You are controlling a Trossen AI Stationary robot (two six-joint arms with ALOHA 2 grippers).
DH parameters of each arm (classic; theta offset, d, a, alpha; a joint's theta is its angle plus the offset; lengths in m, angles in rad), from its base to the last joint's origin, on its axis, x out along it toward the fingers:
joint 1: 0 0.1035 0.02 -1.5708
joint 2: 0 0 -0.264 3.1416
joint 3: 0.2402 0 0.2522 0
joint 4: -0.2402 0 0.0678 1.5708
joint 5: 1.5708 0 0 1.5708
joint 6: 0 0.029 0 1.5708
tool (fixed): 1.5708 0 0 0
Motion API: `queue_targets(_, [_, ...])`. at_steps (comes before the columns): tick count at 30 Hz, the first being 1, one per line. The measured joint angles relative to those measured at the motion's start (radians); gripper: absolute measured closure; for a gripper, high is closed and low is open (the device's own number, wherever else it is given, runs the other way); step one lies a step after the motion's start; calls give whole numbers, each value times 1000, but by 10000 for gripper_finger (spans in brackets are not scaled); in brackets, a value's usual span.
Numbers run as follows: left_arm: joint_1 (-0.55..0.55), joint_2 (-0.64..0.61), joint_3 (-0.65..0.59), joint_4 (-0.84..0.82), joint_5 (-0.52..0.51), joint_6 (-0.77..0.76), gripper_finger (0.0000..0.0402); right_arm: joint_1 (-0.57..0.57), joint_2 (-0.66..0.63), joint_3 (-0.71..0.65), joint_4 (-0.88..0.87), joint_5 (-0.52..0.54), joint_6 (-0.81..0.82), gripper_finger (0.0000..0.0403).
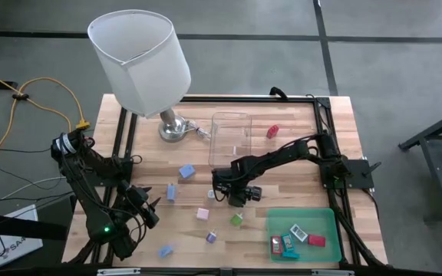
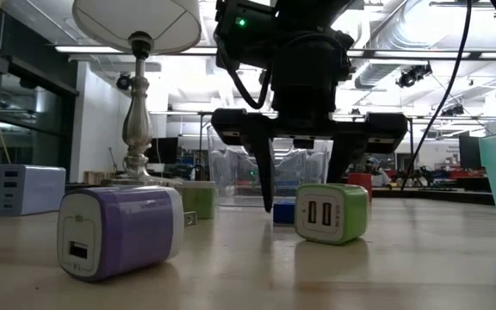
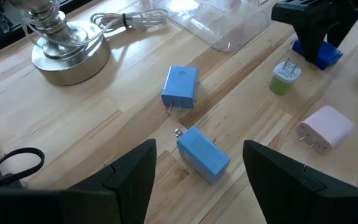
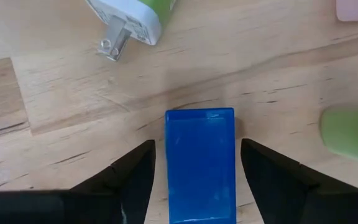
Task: Pick & Place Office items
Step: Put the blue digital clock into the green bin
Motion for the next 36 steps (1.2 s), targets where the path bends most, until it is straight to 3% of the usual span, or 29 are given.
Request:
queue_targets(15, [0, 0, 0, 0, 3, 0, 170, 0, 0, 0, -5, 7, 3, 245])
queue_targets(36, [0, 0, 0, 0, 2, 0, 170, 1, -1, 0, -7, 19, 4, 250])
